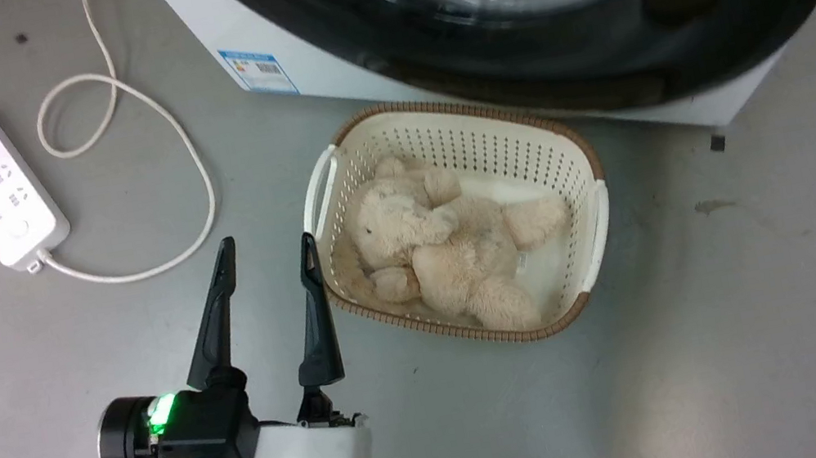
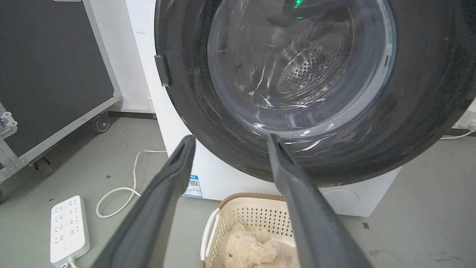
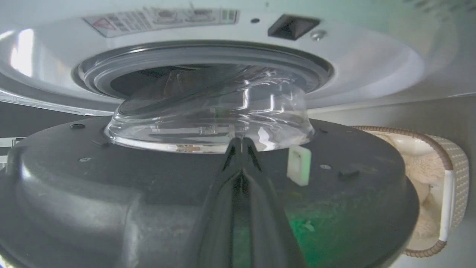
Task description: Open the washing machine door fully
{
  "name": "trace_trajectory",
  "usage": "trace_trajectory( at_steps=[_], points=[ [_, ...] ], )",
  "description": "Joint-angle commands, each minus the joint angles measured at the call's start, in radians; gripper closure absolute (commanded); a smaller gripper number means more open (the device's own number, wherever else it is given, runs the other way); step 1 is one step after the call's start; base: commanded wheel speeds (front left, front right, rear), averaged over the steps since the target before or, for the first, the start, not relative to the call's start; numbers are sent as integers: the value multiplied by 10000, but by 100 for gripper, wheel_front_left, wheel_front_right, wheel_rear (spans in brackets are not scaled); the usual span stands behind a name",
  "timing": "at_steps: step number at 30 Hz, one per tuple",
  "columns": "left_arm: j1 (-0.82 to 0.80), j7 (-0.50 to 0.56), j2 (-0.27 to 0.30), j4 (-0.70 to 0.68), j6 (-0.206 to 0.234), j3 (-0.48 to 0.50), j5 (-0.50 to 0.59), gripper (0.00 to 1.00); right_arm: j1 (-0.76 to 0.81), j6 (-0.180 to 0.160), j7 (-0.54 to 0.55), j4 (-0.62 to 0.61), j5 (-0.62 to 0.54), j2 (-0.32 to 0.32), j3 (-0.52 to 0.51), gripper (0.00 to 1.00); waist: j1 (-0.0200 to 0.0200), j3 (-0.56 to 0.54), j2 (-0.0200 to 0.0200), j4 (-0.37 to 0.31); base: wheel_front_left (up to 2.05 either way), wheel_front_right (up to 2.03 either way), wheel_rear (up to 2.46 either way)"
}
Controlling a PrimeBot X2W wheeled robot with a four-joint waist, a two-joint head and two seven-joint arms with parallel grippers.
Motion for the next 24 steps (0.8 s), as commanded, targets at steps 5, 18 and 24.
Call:
trace_trajectory(
  at_steps=[5, 18, 24],
  points=[
    [87, -178, 9, 103, 15, -84, -17, 0, 603, -5, 667, 668, 890, 118, 159, 100, 0, -613, 0, -46, 0, 0, 0],
    [1173, -184, 115, 438, -389, 118, 248, 0, 4060, -6, 914, 993, 5064, 119, 4394, 100, 0, -2254, 0, -289, 0, 0, 0],
    [1693, -184, 168, 644, -607, 181, 219, 0, 5886, -6, 186, 124, 8146, 119, 8067, 100, 0, -2789, 0, -286, 0, 0, 0]
  ],
)
